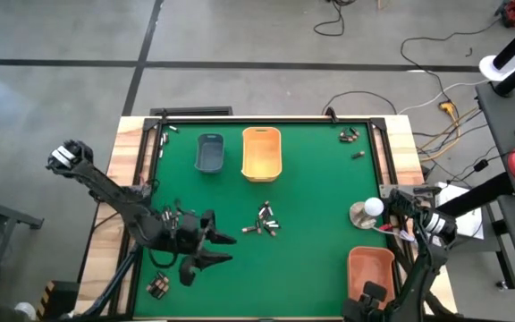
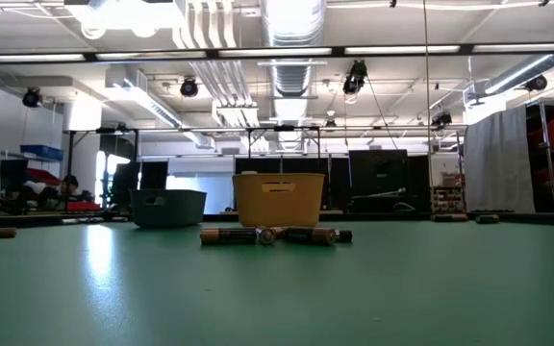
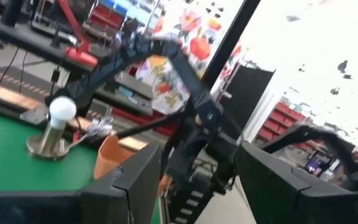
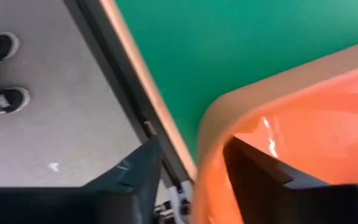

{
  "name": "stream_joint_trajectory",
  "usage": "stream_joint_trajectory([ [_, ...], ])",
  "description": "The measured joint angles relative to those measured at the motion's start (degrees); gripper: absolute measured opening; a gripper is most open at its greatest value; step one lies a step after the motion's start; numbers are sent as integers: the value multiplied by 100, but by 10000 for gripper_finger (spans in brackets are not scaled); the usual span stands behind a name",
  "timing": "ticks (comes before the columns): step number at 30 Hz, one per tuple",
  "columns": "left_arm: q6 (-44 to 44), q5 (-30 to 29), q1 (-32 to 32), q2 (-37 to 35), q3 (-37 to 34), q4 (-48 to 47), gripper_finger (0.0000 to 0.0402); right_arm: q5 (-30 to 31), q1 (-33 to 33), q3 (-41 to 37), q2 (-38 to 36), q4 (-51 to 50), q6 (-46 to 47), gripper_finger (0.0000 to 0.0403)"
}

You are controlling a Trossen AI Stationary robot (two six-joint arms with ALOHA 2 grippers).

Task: Sort batteries
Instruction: Move the orange bin to the top right of the table

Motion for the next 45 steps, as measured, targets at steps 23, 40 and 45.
stream_joint_trajectory([
  [23,-417,-342,-169,-1549,-68,-2782,191,1252,-1782,3279,-52,-1771,-2244,12],
  [40,-901,-175,-180,-3105,76,-5341,191,1935,-4318,3860,-313,-2902,-4887,12],
  [45,-891,-395,-173,-3288,76,-5805,191,2123,-5099,3640,-655,-2892,-5932,12],
])
